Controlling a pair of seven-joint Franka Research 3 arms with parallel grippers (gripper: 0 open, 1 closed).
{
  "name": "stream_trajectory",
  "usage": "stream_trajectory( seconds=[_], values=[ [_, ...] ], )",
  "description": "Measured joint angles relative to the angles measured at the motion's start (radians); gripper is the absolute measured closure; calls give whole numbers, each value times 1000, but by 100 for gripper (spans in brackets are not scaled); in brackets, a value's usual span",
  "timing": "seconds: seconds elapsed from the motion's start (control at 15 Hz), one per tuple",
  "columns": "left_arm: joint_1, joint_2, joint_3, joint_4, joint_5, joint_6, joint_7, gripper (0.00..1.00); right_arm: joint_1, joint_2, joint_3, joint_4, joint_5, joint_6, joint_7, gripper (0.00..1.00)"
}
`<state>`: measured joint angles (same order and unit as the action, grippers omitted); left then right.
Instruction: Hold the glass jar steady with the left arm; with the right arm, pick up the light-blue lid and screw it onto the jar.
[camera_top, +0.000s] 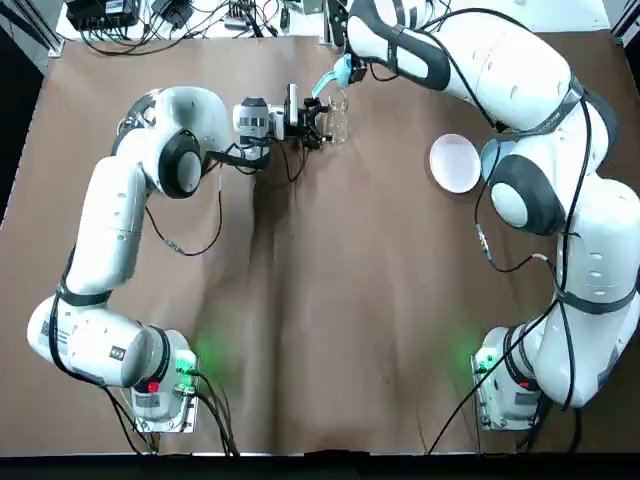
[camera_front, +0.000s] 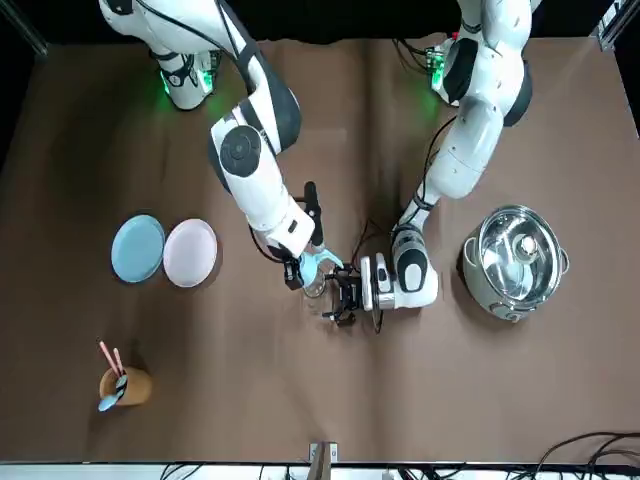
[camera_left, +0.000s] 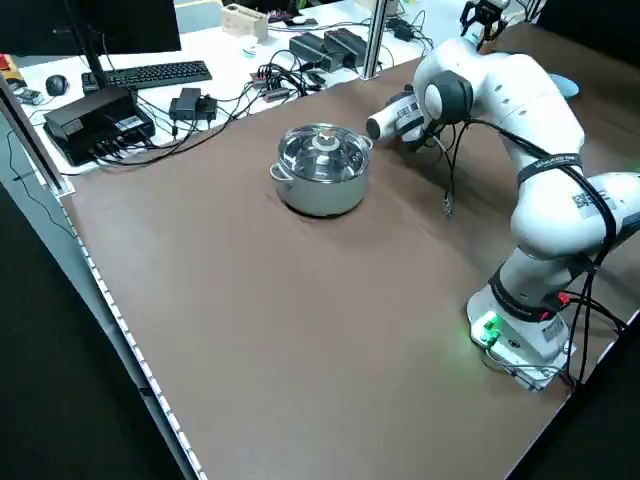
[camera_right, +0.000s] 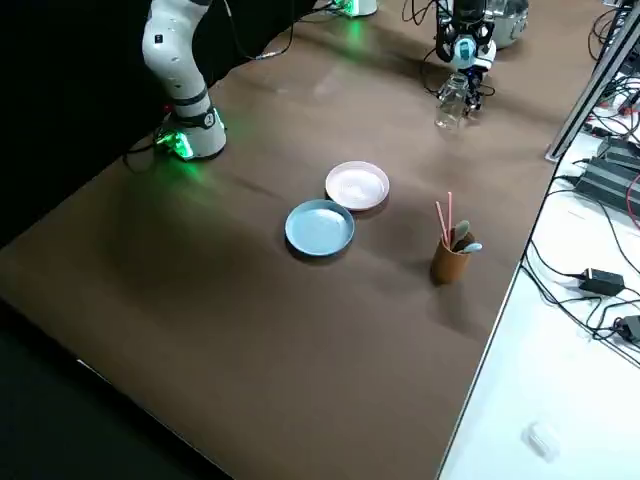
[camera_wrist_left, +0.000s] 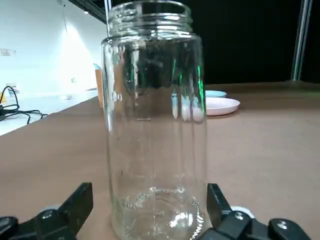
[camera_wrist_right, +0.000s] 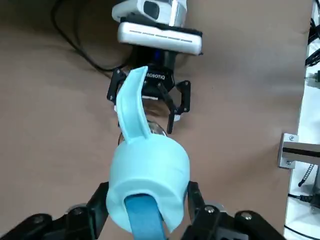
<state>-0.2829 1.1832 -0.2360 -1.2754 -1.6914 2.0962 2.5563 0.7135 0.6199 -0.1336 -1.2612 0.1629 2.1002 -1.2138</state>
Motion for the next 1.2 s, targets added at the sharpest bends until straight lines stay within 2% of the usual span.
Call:
stream_trajectory(
  seconds=[0.2,0.47,0.87,1.2],
  values=[
    [-21,6,0,9,-38,13,4,0,4,39,1,40,0,2,13,33],
    [-25,13,0,25,-53,27,5,0,8,72,1,53,0,1,48,33],
    [-71,30,1,62,-103,55,14,0,7,75,-1,60,0,-21,69,33],
    [-86,44,1,69,-108,58,110,0,2,75,-6,61,0,-64,70,33]
  ],
)
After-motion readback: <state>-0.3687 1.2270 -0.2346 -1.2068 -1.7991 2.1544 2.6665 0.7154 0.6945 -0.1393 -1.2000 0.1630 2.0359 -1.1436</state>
